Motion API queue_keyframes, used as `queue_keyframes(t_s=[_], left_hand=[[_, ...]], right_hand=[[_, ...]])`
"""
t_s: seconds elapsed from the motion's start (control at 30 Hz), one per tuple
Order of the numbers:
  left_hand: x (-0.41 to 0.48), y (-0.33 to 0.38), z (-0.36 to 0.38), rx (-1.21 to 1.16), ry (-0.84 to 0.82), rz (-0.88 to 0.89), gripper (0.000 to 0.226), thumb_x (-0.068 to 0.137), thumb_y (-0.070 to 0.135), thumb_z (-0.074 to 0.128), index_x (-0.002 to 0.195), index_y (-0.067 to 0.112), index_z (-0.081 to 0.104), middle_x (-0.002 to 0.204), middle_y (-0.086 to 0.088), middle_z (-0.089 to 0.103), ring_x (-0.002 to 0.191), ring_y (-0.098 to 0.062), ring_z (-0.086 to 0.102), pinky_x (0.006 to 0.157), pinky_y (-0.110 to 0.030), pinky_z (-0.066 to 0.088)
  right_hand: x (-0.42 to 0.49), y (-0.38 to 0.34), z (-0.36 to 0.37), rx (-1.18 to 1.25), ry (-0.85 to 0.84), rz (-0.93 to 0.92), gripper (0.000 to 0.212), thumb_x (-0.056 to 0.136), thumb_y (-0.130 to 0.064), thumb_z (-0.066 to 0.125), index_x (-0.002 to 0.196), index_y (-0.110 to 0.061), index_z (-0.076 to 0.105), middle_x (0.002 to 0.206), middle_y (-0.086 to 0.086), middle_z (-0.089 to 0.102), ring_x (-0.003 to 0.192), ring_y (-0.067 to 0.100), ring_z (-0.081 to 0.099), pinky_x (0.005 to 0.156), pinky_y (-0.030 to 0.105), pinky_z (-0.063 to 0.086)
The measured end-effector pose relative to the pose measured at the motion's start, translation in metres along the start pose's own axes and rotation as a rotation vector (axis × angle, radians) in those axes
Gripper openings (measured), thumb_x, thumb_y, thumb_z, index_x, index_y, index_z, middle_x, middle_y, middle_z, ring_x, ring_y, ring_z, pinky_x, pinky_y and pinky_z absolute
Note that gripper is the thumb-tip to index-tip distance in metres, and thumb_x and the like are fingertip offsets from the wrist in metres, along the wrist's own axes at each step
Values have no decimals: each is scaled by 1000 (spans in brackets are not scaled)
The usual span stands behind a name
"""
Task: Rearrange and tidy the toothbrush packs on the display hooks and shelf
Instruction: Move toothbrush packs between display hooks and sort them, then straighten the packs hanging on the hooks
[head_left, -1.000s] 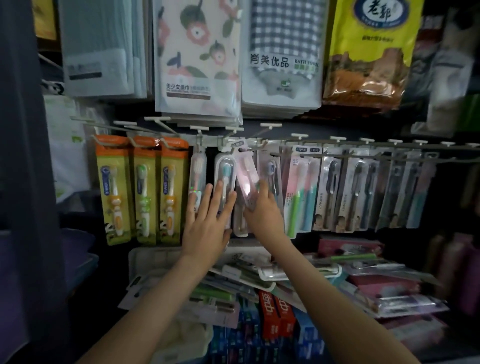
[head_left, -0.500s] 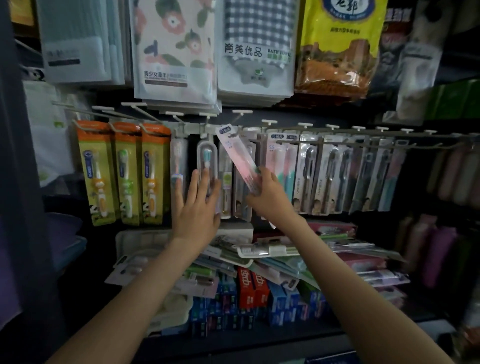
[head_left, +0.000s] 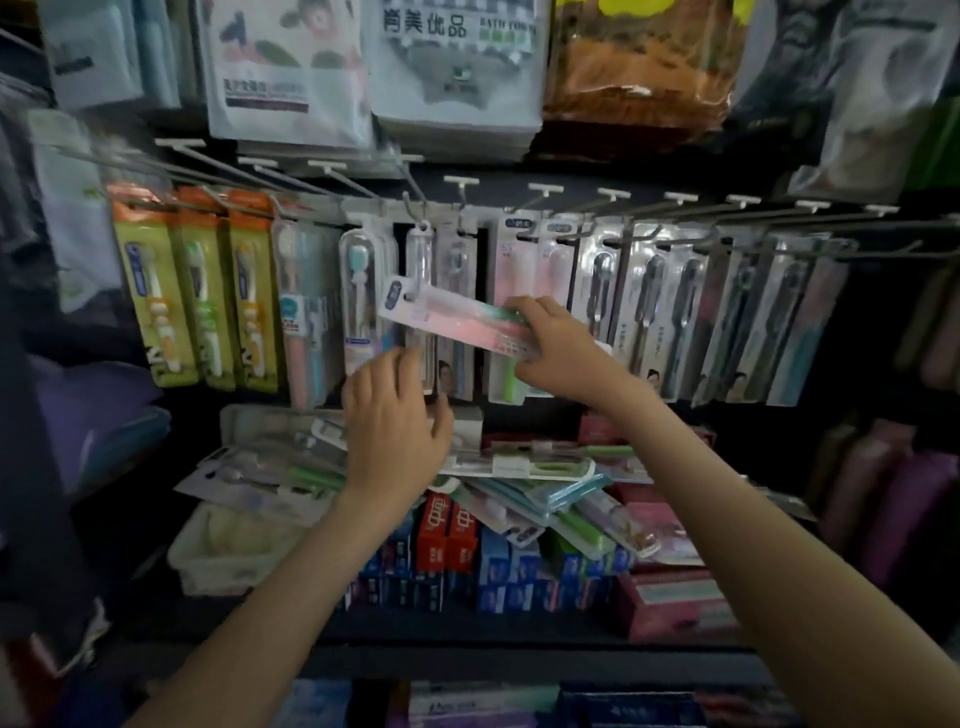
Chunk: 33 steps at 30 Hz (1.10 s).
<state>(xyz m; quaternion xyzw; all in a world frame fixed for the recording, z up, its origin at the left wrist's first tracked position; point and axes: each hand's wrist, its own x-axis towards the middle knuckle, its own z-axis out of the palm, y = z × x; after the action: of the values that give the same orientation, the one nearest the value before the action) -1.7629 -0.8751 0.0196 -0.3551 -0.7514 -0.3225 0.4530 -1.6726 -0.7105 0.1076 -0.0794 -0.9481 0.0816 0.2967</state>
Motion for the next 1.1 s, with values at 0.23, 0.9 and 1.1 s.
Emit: queue_keyframes(t_s=[0.23, 0.9, 1.1], left_hand=[[-50, 63, 45, -5, -371, 32, 47, 82, 24, 66, 123, 5, 54, 112, -15, 58, 103, -34, 55, 85, -43, 47], [-134, 223, 72, -329, -500, 49, 44, 86, 18, 63, 125, 2, 53, 120, -17, 57, 110, -34, 55, 92, -45, 46], [-254, 282, 47, -586, -890, 117, 42, 93, 24, 55, 132, 9, 47, 129, -7, 51, 117, -23, 51, 95, -33, 44]], right_hand=[[-62, 129, 22, -151, -396, 209, 64, 90, -32, 59, 146, -20, 30, 145, 11, 33, 133, 29, 32, 107, 38, 31], [-247, 172, 35, -120, 204, 134, 44, 85, -15, 55, 128, -12, 54, 123, 8, 58, 111, 25, 45, 91, 36, 30], [-419, 160, 48, -54, 45, 471, 41, 89, -16, 54, 130, -13, 51, 122, 6, 55, 112, 24, 42, 90, 34, 30]])
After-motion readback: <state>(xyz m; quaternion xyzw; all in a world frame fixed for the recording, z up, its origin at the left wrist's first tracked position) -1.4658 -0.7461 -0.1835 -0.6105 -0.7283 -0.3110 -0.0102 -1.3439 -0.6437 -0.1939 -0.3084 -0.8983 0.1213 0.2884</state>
